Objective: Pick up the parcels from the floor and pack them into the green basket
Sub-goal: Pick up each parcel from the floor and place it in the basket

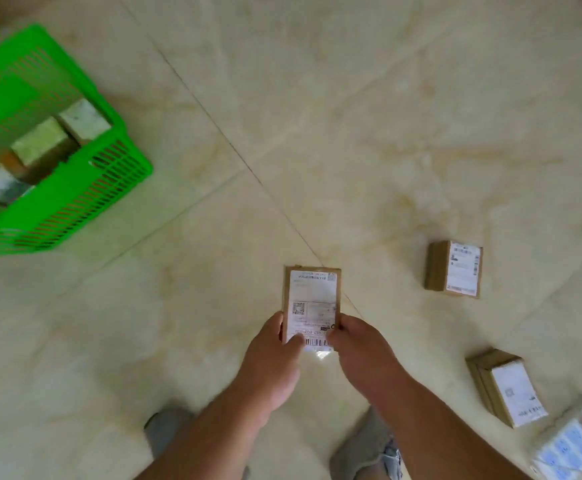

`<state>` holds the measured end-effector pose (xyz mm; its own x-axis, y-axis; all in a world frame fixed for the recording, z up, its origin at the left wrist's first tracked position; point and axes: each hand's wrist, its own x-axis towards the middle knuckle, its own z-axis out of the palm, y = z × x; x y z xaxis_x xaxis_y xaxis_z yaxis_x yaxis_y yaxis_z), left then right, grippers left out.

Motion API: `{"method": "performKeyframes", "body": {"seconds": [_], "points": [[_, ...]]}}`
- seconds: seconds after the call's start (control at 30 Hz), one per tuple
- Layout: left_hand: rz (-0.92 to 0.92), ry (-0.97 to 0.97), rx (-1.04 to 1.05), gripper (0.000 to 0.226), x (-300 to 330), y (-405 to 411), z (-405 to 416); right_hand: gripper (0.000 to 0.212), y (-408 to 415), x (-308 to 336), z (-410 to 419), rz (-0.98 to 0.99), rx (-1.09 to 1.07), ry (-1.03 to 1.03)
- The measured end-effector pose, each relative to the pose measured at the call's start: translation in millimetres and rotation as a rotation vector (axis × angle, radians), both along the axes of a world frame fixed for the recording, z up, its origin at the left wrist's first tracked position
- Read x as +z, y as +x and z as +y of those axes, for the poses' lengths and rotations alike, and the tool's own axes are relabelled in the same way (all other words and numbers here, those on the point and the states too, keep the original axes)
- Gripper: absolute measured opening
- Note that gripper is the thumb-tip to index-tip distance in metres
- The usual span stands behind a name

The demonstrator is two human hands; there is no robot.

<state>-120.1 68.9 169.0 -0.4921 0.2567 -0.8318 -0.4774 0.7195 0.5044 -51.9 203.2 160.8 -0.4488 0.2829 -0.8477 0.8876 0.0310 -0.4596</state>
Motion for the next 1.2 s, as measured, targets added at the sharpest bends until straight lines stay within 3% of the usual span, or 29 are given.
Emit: {"method": "performKeyframes", "body": {"seconds": [0.37,0.6,1.2], "points": [[0.05,0.082,0.333,0.038,101,-97,-200,0.045,-145,116,-179,0.102,0.295,-0.064],[0.086,0.091,0.5,0.045,132,-147,-292,0.047,-218,143,-266,0.176,0.472,-0.085],[0.068,-0.007,0.695,0.044,128,-309,-339,0.047,-395,110,-320,0.102,0.572,-0.093]]}}
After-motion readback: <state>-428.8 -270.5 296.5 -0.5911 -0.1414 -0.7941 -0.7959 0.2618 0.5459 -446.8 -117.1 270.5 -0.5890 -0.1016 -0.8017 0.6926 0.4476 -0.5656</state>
